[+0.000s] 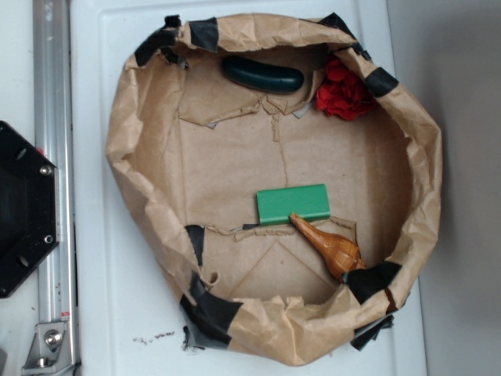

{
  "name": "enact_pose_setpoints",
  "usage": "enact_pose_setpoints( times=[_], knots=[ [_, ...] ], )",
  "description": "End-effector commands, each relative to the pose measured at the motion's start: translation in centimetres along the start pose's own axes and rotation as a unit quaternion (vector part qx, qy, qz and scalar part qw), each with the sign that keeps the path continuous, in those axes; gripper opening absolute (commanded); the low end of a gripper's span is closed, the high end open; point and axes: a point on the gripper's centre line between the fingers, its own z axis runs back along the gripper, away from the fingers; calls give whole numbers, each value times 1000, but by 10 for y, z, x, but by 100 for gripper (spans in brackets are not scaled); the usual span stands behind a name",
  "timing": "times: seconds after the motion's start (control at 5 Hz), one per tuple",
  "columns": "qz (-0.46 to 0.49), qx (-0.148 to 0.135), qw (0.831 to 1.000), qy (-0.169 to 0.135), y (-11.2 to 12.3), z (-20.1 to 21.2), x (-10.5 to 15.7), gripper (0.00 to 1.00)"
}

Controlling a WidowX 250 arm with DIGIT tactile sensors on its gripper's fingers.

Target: Grab the shell.

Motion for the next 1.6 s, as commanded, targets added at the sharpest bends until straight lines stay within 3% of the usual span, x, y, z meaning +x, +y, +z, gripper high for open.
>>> enact_pose_setpoints(
  times=[0.0,0.2,0.4,0.6,0.8,1.0,1.4],
  knots=[
    [0,0,1000,0,0,0,0,100],
    [-25,13,999,-25,40,-49,43,100],
    [-153,65,985,-38,48,-73,97,100],
    [-220,31,971,-88,41,-89,137,100],
    [-292,15,950,-107,16,-107,146,100],
    [-326,5,939,-106,-10,-136,157,100],
    [-357,-34,927,-108,-24,-179,174,100]
  ],
)
